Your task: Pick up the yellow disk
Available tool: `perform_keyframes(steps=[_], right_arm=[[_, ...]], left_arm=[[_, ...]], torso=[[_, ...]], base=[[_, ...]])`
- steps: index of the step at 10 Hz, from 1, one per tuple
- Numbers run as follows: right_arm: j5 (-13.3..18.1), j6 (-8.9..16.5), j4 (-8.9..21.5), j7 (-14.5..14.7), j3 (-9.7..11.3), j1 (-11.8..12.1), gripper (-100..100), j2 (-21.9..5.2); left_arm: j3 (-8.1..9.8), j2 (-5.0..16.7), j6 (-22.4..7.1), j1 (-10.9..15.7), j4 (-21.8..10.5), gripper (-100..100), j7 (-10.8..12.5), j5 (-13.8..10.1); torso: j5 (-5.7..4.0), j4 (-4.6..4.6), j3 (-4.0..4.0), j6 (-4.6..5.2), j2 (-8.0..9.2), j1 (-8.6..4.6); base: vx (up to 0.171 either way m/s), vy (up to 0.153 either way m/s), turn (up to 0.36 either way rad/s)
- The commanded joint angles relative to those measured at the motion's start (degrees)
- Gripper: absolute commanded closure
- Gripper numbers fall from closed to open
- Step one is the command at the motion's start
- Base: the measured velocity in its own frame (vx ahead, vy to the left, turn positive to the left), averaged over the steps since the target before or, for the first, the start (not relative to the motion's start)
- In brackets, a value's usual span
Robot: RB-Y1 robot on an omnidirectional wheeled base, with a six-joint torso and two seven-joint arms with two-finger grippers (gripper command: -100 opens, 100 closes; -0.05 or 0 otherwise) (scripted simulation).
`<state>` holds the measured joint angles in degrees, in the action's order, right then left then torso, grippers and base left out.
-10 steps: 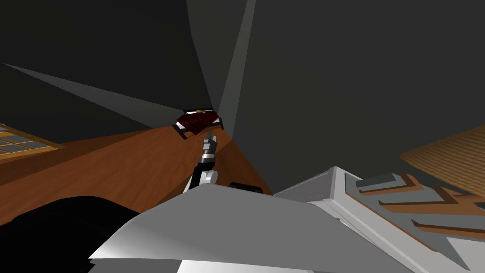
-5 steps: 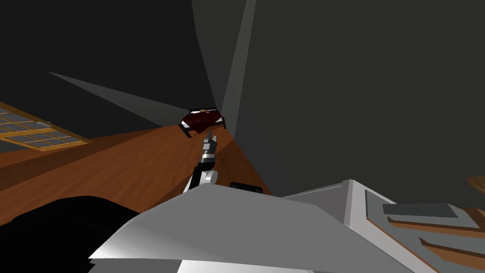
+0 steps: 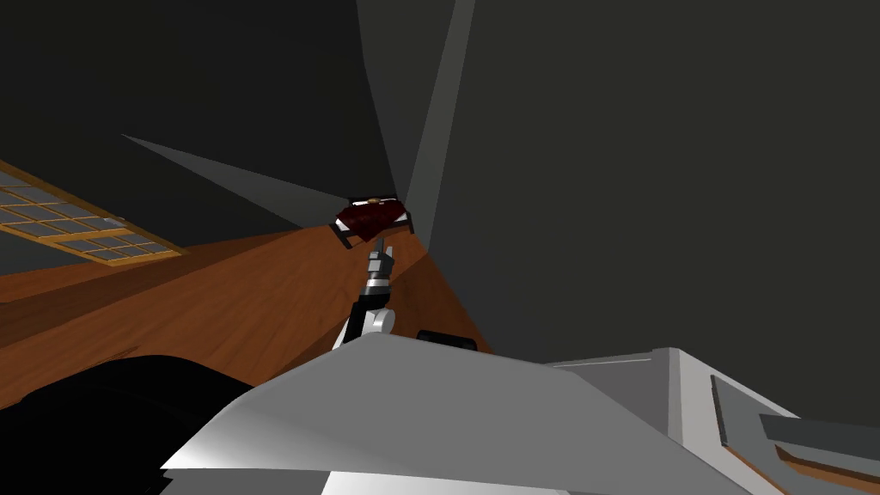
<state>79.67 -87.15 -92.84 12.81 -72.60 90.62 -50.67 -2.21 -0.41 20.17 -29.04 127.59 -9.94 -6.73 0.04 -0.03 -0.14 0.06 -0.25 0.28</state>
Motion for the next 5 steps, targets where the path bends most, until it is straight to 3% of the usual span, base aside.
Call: perform_keyframes(steps=[1,2,4,5], right_arm=[[0.2,-0.1,2.9,2.9,0.6,-0.3,-100,0.5],[0.2,-0.1,3.3,3.2,0.6,-0.3,-100,0.5],[0.8,0.0,7.4,7.3,2.0,-0.9,-100,1.8],[0.8,0.0,8.1,8.0,2.0,-0.9,-100,1.8]], left_arm=[[0.00,0.0,0.0,0.0,0.0,0,0.0,0.0],[0.00,0.0,0.0,0.0,0.0,0,0.0,0.0],[0.00,0.0,0.0,0.0,0.0,0,0.0,0.0],[0.00,0.0,0.0,0.0,0.0,0,0.0,0.0]], torso=[[0.00,0.00,0.00,0.00,0.00,0.00],[0.00,0.00,0.00,0.00,-0.01,0.01],[0.00,0.01,0.02,0.00,0.03,0.00],[0.00,0.00,-0.01,-0.01,-0.03,0.02]], base=[[0.047,0.025,0.063],[0.037,0.019,0.035],[0.049,0.023,0.100],[0.049,0.024,0.022]])
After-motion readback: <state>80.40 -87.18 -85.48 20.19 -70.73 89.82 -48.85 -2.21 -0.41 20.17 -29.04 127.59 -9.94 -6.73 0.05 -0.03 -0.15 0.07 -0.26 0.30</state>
